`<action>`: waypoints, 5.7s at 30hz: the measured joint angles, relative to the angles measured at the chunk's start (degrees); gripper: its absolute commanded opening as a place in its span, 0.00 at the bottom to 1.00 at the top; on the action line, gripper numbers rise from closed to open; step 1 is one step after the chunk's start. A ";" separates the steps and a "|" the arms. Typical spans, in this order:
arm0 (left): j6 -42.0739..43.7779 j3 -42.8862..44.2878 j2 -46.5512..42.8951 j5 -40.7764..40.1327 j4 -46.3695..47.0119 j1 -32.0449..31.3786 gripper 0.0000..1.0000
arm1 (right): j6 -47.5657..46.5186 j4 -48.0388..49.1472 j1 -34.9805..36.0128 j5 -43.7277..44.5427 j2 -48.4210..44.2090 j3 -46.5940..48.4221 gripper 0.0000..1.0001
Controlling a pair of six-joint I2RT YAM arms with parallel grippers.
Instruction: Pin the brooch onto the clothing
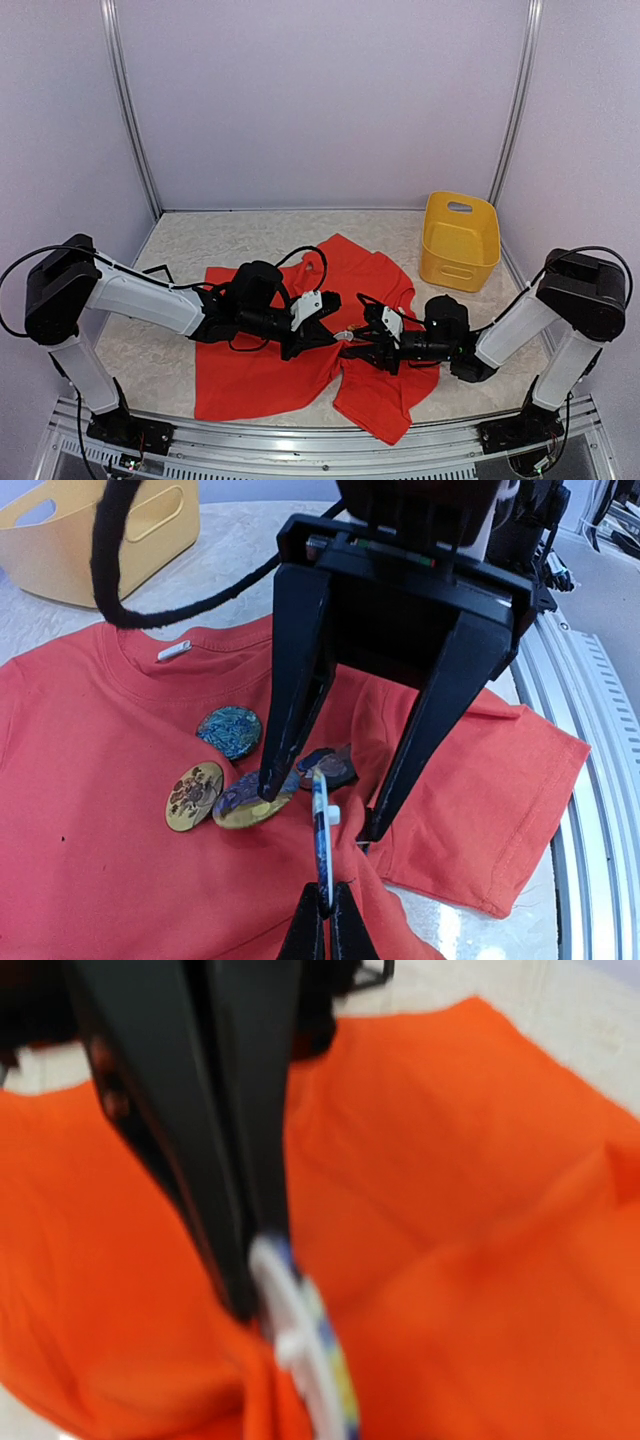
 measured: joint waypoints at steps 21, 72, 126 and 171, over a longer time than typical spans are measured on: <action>-1.05 -2.03 -1.14 -0.87 2.38 -0.02 0.00 | 2.43 0.22 -0.26 -1.33 2.03 0.00 0.00; -2.93 -5.03 -2.16 -2.10 7.48 -1.09 0.00 | 2.82 1.53 -1.01 -6.82 2.40 2.62 0.39; 3.21 -5.01 -3.37 -8.94 7.17 -4.42 0.00 | 23.37 12.57 -5.40 -19.39 7.74 3.91 0.13; -7.82 -8.48 -21.88 -28.55 -15.02 0.26 0.51 | 16.76 -50.66 -12.66 24.76 0.44 24.26 0.03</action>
